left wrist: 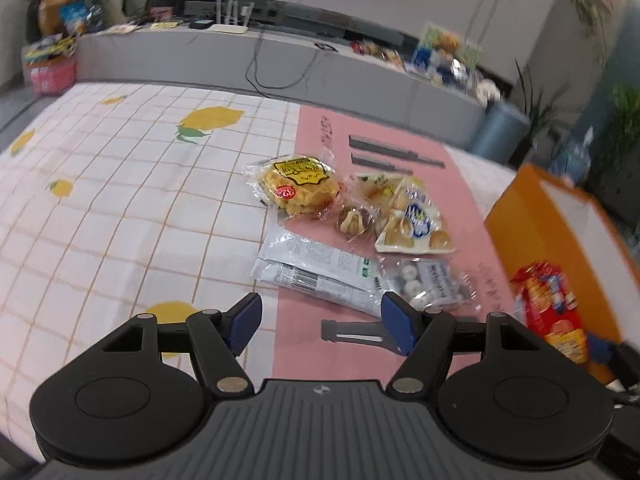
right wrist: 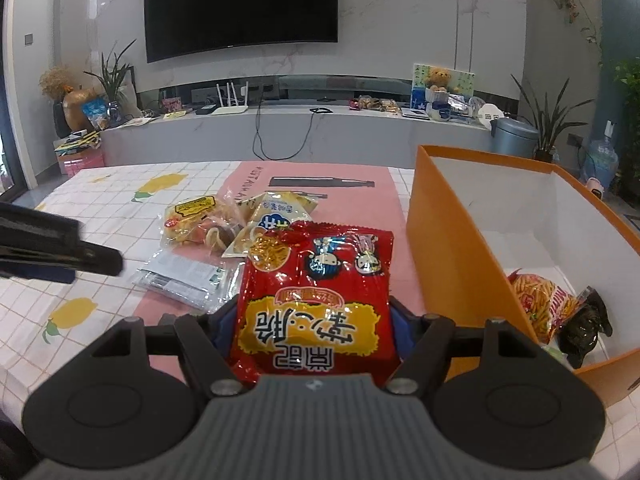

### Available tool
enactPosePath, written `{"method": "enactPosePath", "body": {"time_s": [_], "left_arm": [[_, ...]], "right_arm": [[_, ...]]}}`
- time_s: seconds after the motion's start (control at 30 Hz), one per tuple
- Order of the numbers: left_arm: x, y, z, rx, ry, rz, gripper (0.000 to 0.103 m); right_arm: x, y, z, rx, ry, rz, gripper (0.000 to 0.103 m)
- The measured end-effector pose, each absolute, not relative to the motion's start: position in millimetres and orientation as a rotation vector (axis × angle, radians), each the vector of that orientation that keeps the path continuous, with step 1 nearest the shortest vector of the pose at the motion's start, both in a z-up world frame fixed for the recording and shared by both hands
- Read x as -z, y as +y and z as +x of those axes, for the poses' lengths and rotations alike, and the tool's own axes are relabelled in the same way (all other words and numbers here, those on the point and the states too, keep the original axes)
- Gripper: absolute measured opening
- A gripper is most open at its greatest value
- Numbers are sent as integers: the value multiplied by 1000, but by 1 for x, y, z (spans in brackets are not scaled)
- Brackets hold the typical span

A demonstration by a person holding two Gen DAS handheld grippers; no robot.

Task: Organize snacks
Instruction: 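Grasp the white stick packets with the left tool while the right tool holds the red bag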

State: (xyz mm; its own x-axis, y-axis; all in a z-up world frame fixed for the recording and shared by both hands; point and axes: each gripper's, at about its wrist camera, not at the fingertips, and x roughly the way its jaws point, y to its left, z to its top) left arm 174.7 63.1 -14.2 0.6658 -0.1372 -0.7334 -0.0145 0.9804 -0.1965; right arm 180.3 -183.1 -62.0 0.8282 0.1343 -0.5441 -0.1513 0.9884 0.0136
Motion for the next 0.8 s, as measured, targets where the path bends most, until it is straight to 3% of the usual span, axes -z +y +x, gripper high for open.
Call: {"method": "enactPosePath", "body": {"time_s": [0.27, 0.8], "left_arm": [[25, 42, 200, 247, 786, 99, 82], [70, 37, 255, 489, 828, 45, 88]], "right_arm": [[56, -184, 176, -186, 550, -61, 71], [55, -188, 182, -173, 571, -42, 71]]}}
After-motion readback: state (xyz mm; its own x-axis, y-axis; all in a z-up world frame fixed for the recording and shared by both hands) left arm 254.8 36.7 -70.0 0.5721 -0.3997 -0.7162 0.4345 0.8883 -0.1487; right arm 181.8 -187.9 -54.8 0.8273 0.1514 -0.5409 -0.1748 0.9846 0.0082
